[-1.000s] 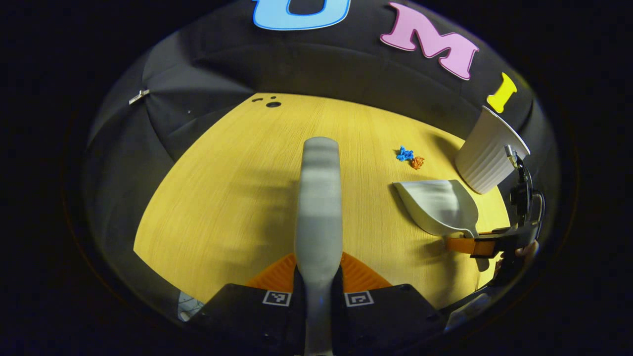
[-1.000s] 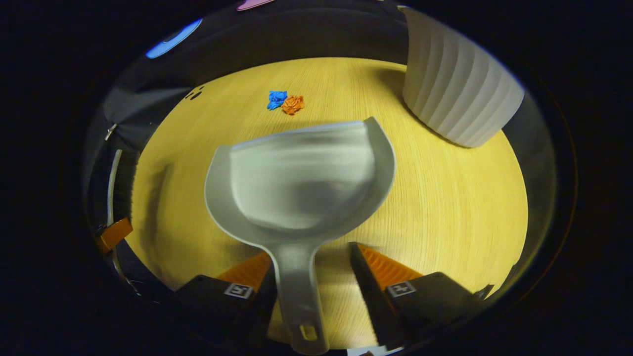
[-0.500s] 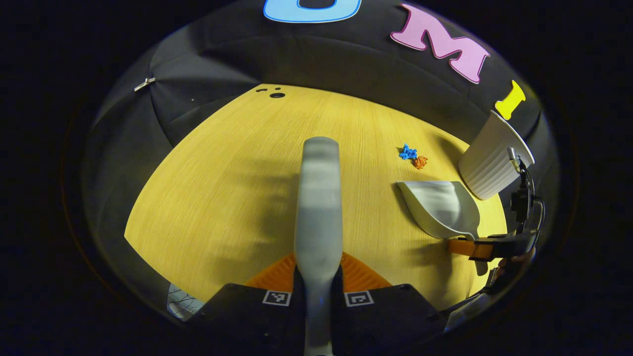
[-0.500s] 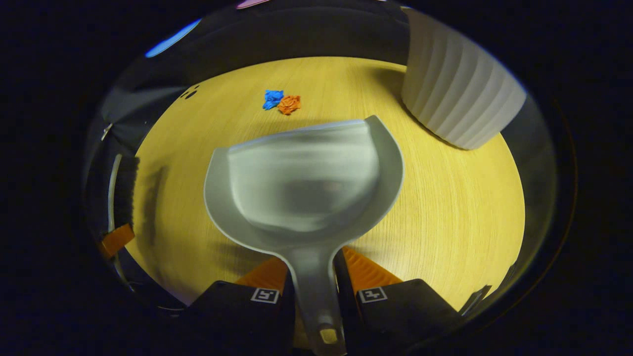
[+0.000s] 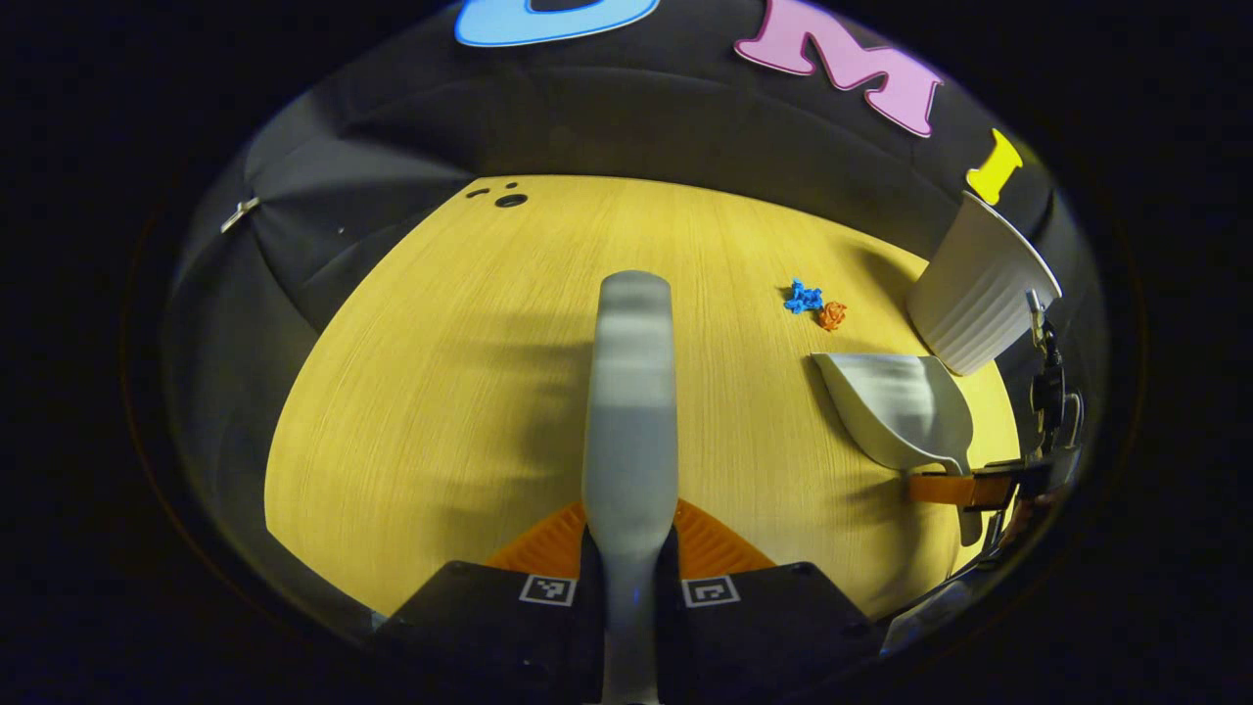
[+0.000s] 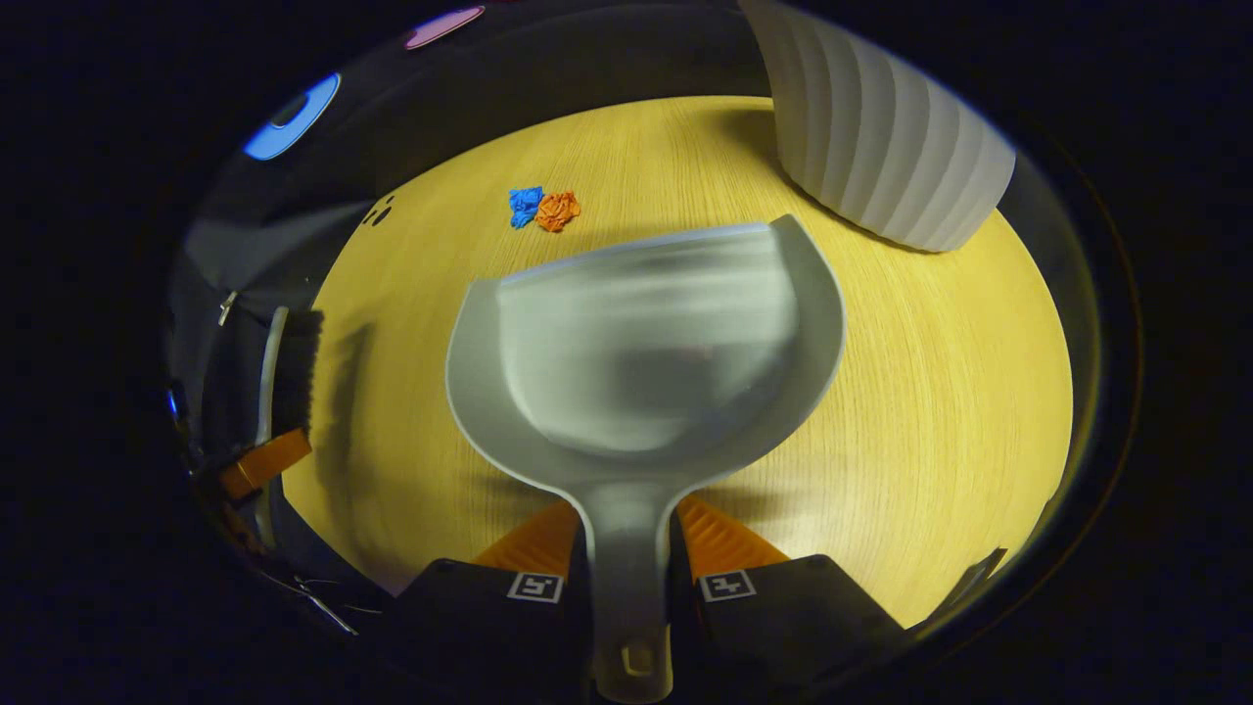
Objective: Pick up the small broom and dustpan from the desktop, sweep the trash into the dustpan with the broom, and then empty the trash into the garbage bin.
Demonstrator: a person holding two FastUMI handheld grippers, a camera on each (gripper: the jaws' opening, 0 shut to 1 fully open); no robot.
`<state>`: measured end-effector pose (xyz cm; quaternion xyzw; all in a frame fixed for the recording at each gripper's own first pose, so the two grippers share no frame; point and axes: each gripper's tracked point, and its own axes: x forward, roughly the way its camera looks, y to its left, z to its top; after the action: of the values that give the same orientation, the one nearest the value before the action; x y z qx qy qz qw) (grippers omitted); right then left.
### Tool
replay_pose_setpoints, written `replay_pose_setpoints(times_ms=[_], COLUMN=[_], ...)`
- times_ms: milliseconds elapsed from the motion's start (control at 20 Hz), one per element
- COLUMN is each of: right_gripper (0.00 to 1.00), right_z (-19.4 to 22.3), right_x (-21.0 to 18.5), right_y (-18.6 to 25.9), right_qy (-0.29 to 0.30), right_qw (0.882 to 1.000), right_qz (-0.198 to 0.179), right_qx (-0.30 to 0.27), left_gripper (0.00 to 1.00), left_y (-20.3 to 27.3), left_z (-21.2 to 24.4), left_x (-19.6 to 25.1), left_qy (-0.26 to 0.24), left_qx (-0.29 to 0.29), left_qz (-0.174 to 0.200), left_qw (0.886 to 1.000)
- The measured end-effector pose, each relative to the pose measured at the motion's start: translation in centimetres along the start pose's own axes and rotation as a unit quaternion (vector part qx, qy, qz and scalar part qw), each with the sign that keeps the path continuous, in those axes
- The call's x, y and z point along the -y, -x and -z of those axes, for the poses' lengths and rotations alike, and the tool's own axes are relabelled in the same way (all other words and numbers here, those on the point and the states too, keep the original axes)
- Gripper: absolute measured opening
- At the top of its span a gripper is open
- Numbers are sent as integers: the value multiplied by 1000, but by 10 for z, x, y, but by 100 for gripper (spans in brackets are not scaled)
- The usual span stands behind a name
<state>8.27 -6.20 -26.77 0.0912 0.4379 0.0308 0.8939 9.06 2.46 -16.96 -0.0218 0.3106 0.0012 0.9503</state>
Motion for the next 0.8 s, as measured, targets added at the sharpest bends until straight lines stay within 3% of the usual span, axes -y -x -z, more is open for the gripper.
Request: replay_pose_setpoints(times_ms=[50, 200, 500, 800], right_gripper=[36, 39, 35, 31], right_z=[1, 0, -13, -15], right_x=[2, 10, 27, 40], right_y=[1, 17, 37, 50], right_qy=[9, 11, 38, 79], right_qw=[1000, 1000, 999, 996], right_qz=[2, 5, 19, 25], right_qx=[2, 11, 31, 31], left_gripper=[24, 25, 25, 24], left_y=[-5, -23, -71, -122], left_z=[-7, -32, -83, -120], left_x=[1, 6, 26, 62], left_qy=[-9, -48, -118, -199], left_qx=[-2, -13, -32, -39], left_qz=[2, 8, 29, 45], left_qw=[1000, 999, 992, 978])
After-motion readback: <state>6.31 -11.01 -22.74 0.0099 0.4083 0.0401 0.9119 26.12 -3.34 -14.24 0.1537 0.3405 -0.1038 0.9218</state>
